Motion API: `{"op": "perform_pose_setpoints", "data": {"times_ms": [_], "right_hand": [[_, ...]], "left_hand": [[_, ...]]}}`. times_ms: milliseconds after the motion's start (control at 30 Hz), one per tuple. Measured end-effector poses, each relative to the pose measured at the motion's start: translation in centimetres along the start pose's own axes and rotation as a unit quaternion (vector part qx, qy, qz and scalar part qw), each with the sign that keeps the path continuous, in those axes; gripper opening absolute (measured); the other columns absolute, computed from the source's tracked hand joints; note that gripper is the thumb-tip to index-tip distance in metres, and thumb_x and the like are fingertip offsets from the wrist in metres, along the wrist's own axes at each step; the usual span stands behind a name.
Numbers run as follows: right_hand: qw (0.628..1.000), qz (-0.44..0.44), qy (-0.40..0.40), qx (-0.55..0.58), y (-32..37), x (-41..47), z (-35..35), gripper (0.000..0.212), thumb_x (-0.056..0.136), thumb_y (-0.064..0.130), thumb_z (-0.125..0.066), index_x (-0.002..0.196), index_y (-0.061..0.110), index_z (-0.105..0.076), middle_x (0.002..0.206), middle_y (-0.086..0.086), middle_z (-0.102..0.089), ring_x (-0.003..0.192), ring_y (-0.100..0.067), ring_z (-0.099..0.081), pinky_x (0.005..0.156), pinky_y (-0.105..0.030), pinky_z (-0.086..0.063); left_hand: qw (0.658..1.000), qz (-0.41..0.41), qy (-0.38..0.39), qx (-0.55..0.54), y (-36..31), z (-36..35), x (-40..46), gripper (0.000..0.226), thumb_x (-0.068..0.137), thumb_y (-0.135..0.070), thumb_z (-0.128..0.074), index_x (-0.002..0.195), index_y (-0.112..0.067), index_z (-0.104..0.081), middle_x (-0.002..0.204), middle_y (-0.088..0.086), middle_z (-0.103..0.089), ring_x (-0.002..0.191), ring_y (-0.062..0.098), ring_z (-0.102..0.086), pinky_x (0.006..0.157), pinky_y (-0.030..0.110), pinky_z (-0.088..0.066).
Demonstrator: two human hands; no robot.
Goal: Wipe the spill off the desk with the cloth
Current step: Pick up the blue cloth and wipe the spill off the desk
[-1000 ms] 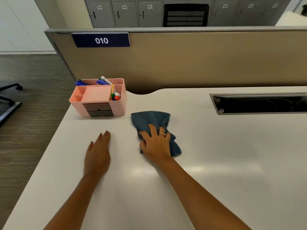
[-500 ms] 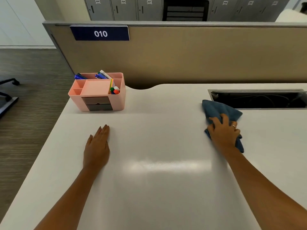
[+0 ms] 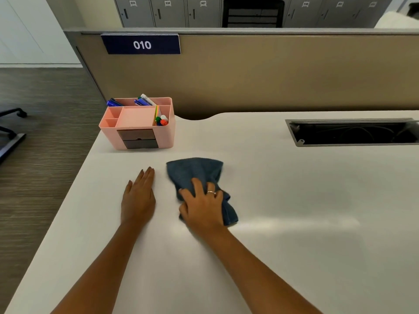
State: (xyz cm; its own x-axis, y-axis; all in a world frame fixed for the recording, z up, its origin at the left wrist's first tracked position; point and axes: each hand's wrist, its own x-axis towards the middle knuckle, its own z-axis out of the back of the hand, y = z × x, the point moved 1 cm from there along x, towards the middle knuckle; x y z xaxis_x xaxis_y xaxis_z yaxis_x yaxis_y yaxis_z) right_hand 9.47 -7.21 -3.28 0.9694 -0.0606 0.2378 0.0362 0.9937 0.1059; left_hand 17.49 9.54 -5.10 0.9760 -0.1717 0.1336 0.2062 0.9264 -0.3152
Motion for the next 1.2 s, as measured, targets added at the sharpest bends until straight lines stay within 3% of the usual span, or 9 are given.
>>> {"op": "perform_pose_setpoints", "data": {"times_ms": [200, 400, 533, 667, 833, 967, 1067, 1200], "right_hand": [[0.999, 0.026, 0.012, 0.025, -4.2, -0.4, 0.7, 0.029, 0.082, 0.039, -0.051, 0.108, 0.034, -0.06, 0.137, -0.003, -0.051, 0.107, -0.038, -0.051, 0.077, -0.047, -0.042], [0.986, -0.161, -0.024, -0.03, -16.2, -1.4, 2.2, 0.029, 0.082, 0.034, -0.058, 0.11, 0.031, -0.063, 0.139, -0.008, -0.049, 0.109, -0.042, -0.049, 0.078, -0.047, -0.043], [0.975, -0.215, -0.03, -0.044, -20.1, -2.5, 3.0, 0.028, 0.086, 0.03, -0.057, 0.112, 0.024, -0.063, 0.135, -0.011, -0.049, 0.107, -0.045, -0.046, 0.08, -0.052, -0.044], [0.965, -0.256, -0.034, -0.051, -17.4, -2.4, 3.1, 0.028, 0.086, 0.03, -0.052, 0.109, 0.02, -0.065, 0.13, -0.014, -0.052, 0.101, -0.045, -0.048, 0.077, -0.051, -0.042], [0.986, -0.161, 0.024, -0.031, -9.2, -4.0, 3.6, 0.038, 0.078, 0.039, -0.04, 0.103, 0.029, -0.067, 0.125, -0.01, -0.06, 0.095, -0.041, -0.056, 0.068, -0.044, -0.045], [0.992, -0.095, 0.08, 0.0, -2.9, -6.0, 3.6, 0.033, 0.071, 0.038, -0.049, 0.099, 0.035, -0.066, 0.122, -0.005, -0.063, 0.094, -0.038, -0.059, 0.068, -0.044, -0.048], [0.989, -0.045, 0.144, -0.001, -0.1, -7.4, 3.8, 0.034, 0.064, 0.042, -0.067, 0.097, 0.038, -0.066, 0.12, -0.002, -0.065, 0.094, -0.036, -0.063, 0.068, -0.048, -0.053], [0.978, -0.066, 0.197, 0.005, 0.6, -7.3, 5.2, 0.039, 0.047, 0.047, -0.08, 0.083, 0.039, -0.069, 0.105, -0.001, -0.07, 0.086, -0.032, -0.067, 0.061, -0.047, -0.054]], "left_hand": [[1.0, 0.0, 0.001, -0.026, 0.2, 0.0, -0.3, 0.057, 0.093, -0.001, -0.029, 0.147, -0.014, -0.022, 0.155, 0.002, -0.027, 0.145, 0.015, -0.02, 0.12, 0.038, -0.012], [0.999, 0.001, -0.006, -0.033, 0.3, 0.0, -0.3, 0.056, 0.092, -0.001, -0.028, 0.147, -0.014, -0.023, 0.155, 0.003, -0.027, 0.145, 0.015, -0.02, 0.119, 0.036, -0.009], [0.999, 0.002, -0.006, -0.037, 0.1, 0.0, -0.2, 0.057, 0.092, 0.0, -0.028, 0.147, -0.014, -0.023, 0.155, 0.002, -0.027, 0.145, 0.015, -0.019, 0.12, 0.037, -0.01], [0.999, 0.003, -0.003, -0.037, -0.1, 0.0, -0.3, 0.057, 0.092, -0.001, -0.028, 0.147, -0.014, -0.022, 0.156, 0.002, -0.026, 0.145, 0.016, -0.017, 0.12, 0.038, -0.01], [1.0, 0.004, 0.0, -0.027, -0.1, 0.1, -0.1, 0.062, 0.089, 0.003, -0.029, 0.148, -0.014, -0.019, 0.157, 0.0, -0.023, 0.146, 0.015, -0.014, 0.12, 0.039, -0.009], [0.999, 0.008, 0.004, -0.03, -0.1, 0.1, -0.1, 0.061, 0.091, 0.002, -0.029, 0.148, -0.015, -0.018, 0.157, 0.0, -0.022, 0.146, 0.014, -0.013, 0.121, 0.038, -0.009], [0.999, 0.018, 0.008, -0.031, -0.1, 0.1, -0.1, 0.056, 0.095, -0.002, -0.027, 0.148, -0.015, -0.017, 0.157, 0.001, -0.021, 0.146, 0.016, -0.014, 0.12, 0.037, -0.009], [0.999, 0.022, 0.017, -0.034, -0.2, 0.0, -0.3, 0.054, 0.096, -0.005, -0.027, 0.148, -0.016, -0.017, 0.157, 0.001, -0.021, 0.146, 0.015, -0.015, 0.12, 0.037, -0.009]]}}
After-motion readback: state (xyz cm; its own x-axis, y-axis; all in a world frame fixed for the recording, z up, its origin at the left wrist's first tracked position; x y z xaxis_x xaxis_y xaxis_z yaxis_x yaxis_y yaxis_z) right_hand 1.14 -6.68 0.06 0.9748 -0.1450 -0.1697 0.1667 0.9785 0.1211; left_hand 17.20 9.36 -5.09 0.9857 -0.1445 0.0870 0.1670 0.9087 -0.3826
